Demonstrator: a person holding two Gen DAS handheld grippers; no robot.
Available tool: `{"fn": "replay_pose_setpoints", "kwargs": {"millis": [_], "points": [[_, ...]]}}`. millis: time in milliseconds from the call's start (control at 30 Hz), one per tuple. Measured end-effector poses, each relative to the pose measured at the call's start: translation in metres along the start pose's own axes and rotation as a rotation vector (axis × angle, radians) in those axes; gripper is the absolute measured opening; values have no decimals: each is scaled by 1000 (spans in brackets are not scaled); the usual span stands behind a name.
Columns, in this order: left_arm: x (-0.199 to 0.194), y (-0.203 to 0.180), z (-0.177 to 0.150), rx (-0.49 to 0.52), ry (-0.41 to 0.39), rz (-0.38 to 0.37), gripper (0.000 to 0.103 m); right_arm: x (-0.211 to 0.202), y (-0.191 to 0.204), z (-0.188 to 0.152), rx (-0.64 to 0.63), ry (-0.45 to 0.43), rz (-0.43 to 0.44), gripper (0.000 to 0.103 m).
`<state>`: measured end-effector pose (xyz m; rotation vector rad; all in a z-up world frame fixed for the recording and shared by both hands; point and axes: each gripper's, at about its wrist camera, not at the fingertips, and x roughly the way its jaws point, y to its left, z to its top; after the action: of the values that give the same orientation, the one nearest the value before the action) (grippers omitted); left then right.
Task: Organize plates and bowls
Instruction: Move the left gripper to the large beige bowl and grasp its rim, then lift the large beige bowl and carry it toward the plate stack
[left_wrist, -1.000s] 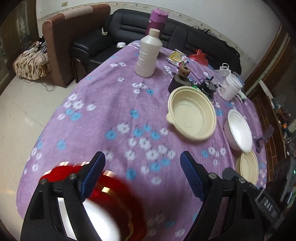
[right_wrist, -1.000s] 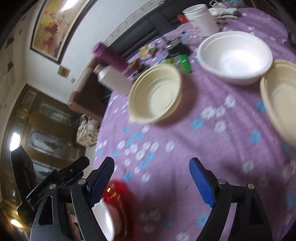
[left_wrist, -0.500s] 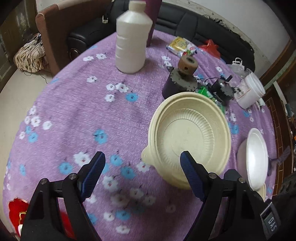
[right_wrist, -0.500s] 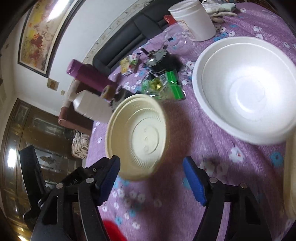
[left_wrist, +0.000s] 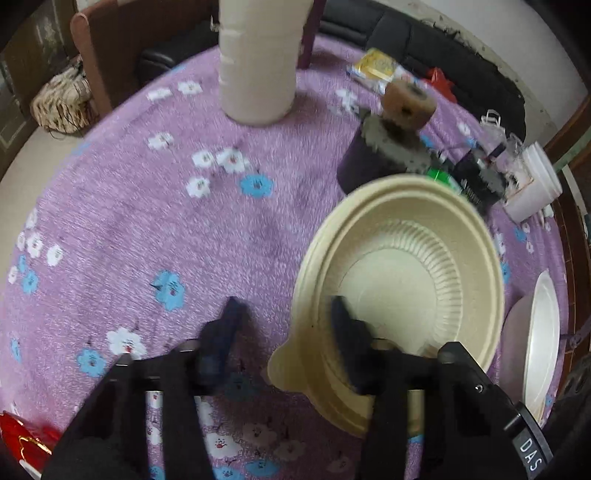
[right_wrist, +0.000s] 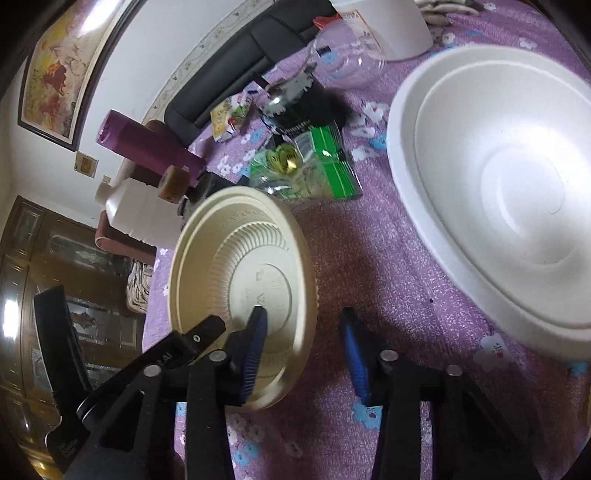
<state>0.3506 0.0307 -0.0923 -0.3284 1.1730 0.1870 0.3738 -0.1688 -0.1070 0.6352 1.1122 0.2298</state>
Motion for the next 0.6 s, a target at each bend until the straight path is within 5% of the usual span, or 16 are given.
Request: {"fn": "replay_pose_setpoints", "kwargs": {"millis": [100, 600], "points": [[-5, -5, -2, 36, -20, -4, 26, 3, 2, -2, -21, 9, 1, 16], [-48, -3, -48, 89, -23, -46, 20, -37, 0, -41, -54, -22, -29, 13]]}}
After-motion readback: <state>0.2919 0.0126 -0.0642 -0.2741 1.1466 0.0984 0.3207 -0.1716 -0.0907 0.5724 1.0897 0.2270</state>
